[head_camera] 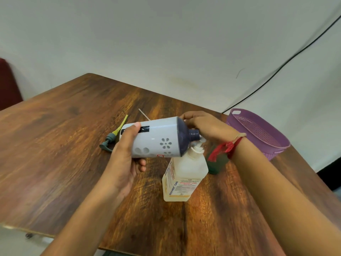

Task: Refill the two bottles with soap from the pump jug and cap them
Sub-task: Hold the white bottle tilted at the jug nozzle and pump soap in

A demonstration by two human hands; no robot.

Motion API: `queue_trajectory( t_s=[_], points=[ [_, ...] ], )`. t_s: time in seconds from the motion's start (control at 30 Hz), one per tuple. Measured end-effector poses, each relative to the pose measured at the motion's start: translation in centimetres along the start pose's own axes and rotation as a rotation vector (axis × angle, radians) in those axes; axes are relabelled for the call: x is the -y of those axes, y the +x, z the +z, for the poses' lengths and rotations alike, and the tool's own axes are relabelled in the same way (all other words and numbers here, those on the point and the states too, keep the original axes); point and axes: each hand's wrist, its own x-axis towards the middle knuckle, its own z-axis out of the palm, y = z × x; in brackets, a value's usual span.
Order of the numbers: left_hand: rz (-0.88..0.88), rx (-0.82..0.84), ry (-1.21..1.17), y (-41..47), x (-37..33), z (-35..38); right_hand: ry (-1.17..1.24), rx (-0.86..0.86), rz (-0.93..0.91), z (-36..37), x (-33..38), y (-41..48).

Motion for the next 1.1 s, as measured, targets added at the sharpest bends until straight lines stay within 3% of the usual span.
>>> queue_trajectory(
  t_s=[0.17,0.47,0.7,0.87,1.1],
  points=[
    [0.009,-0.009,0.017,0.1,0.1,-0.3,0.206,-0.012,0.003,0.9,-0.7,-0.5],
    [0.021,0.024,0.013,-0.3,-0.3,-0.2,-0.047,-0.032,-0.032,-0.1,0.2,0.0],
    [-0.024,-0.025,0.032,-0.9,0.5,-0.4,0.134,-0.104,0.012,1.6,-0.9,-1.1],
    [0.014,0.028,0.027,-0.8,-0.2,-0.1,-0.071,-0.013,0.048,-0.1,0.7,-1.0],
    [-0.015,-0.025,0.043,-1.0,0.4,-0.1,0.243,-0.094,0.054,1.6,-0.8,-1.3]
  ],
)
